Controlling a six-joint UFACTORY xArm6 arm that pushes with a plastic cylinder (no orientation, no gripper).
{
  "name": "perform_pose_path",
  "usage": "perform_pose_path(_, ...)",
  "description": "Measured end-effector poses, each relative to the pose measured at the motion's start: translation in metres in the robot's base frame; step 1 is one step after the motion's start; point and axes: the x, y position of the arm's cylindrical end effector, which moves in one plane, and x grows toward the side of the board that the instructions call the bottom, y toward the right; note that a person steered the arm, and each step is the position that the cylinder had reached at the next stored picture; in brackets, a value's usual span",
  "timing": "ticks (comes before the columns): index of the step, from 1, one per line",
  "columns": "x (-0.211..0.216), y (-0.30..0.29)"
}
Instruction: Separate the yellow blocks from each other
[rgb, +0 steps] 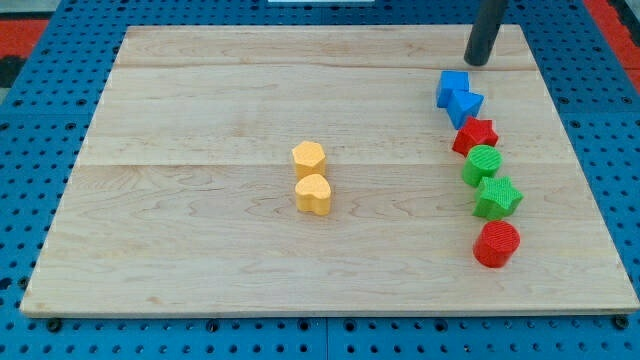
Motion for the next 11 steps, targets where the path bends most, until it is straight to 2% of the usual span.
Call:
perform_pose_path(1, -0.003, -0.141)
perform_pose_path(2, 0.066, -0.286)
perform_pose_path(3, 0.187, -0.334)
perform_pose_path(4, 0.253, -0.255)
perform_pose_path(5, 0.252, -0.243)
perform_pose_path(6, 0.223, -0.243)
perform_pose_path(8, 0.132, -0.237)
perform_pose_path(9, 0.124, -0.227)
perform_pose_path(10, 0.177, -0.282)
perform_pose_path(11, 0.169, -0.206)
